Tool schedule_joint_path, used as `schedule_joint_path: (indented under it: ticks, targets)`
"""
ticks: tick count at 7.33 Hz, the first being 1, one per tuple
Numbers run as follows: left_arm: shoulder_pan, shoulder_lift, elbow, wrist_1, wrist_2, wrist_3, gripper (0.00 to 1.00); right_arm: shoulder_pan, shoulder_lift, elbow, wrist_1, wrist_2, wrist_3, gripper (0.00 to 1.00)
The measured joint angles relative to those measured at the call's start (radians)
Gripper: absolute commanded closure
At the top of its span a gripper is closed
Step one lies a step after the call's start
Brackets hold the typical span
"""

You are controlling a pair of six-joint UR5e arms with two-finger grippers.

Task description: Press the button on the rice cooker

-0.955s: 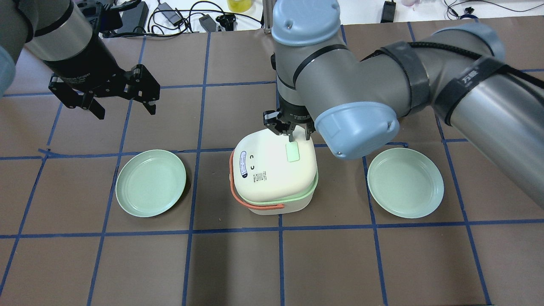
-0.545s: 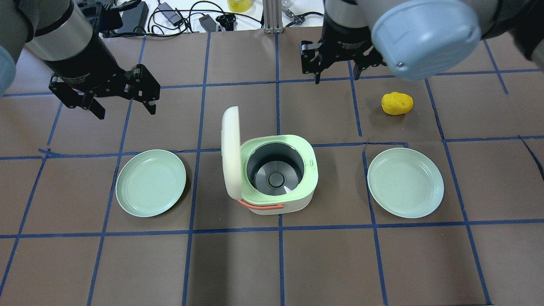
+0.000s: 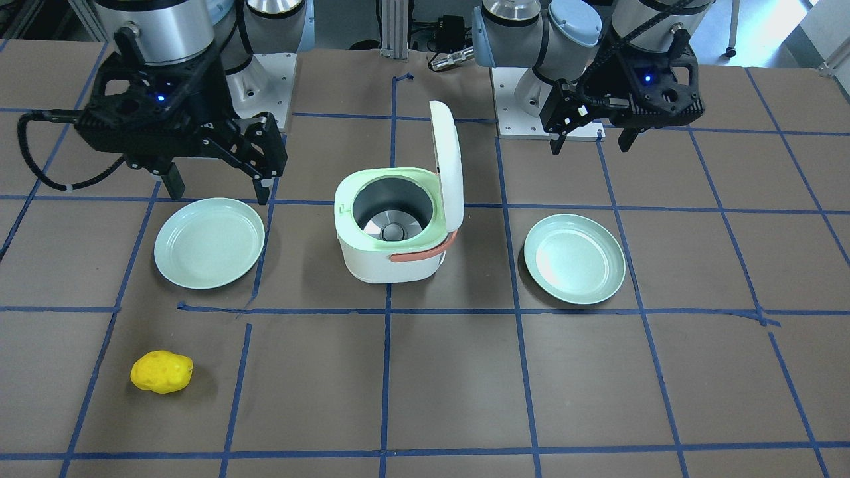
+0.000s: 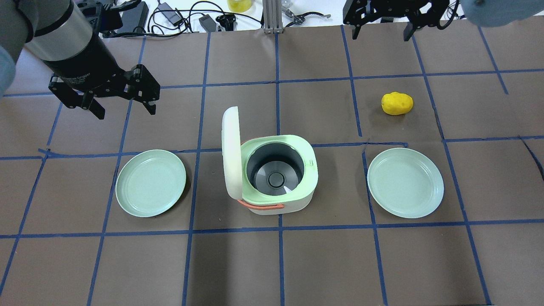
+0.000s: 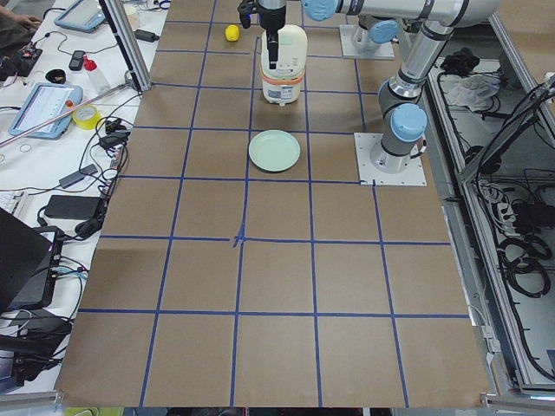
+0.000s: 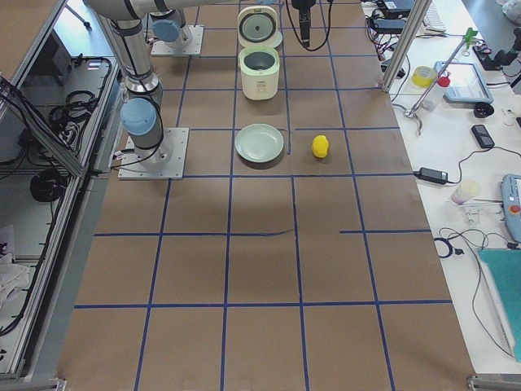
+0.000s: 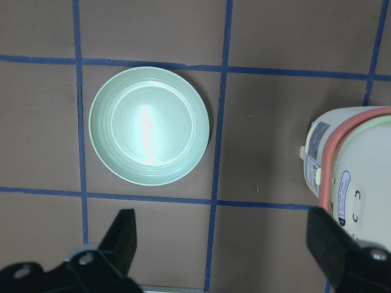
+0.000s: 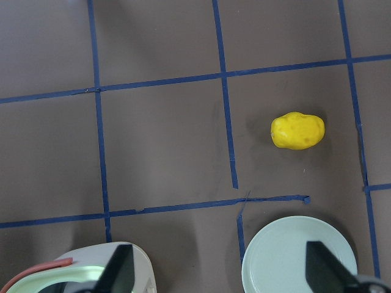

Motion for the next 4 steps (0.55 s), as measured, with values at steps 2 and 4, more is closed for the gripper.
schedule_joint_path:
  ticks: [2, 4]
  targets:
    - [0.0, 0.0, 0.0, 0.0, 0.0, 0.0, 0.0, -0.011, -0.009, 0.0, 0.018, 0.002, -0.001, 0.0]
    - [0.0, 0.0, 0.0, 0.0, 0.0, 0.0, 0.0, -0.011, -0.012, 0.002, 0.022, -0.002, 0.0, 0.0]
